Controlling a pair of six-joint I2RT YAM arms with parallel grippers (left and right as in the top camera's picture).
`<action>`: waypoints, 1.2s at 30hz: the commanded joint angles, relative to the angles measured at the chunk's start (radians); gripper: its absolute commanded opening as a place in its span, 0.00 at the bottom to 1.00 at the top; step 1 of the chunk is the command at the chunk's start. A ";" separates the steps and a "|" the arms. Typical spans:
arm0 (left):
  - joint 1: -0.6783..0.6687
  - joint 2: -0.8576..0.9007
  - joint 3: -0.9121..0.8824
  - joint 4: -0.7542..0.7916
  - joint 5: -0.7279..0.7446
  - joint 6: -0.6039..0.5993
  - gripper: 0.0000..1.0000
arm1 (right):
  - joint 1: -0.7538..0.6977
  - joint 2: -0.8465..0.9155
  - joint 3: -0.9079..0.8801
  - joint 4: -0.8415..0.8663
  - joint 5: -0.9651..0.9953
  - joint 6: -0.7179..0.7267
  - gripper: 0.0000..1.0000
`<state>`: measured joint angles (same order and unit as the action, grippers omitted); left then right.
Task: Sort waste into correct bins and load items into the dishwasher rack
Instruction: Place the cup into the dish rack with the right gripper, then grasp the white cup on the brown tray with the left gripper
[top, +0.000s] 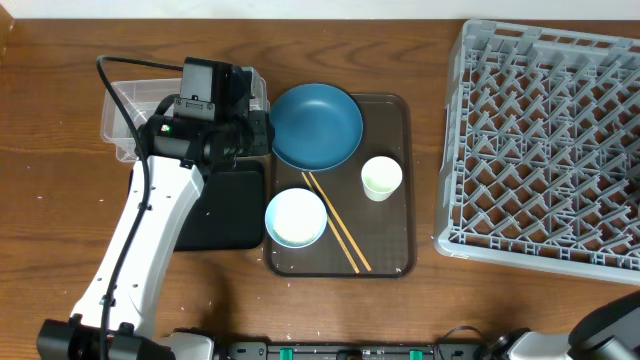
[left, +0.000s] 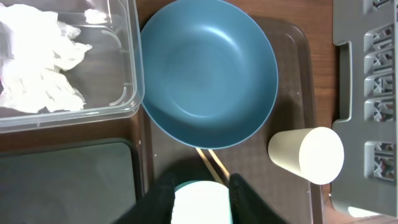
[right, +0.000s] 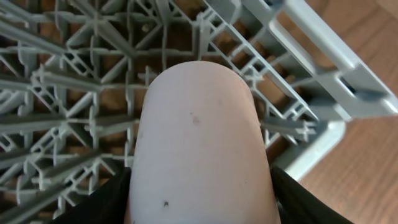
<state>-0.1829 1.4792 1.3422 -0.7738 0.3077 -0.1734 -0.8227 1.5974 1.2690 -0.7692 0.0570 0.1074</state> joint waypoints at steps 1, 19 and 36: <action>0.005 0.002 0.004 0.000 -0.006 0.016 0.40 | -0.002 -0.003 0.014 0.027 -0.075 0.011 0.81; -0.077 0.008 0.004 0.044 -0.006 0.016 0.49 | 0.088 -0.184 0.019 -0.011 -0.365 -0.002 0.99; -0.368 0.260 0.004 0.224 -0.006 0.000 0.50 | 0.435 -0.187 0.002 -0.058 -0.315 -0.016 0.99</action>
<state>-0.5220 1.6886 1.3422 -0.5667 0.3073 -0.1677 -0.4141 1.4109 1.2739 -0.8261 -0.2882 0.1024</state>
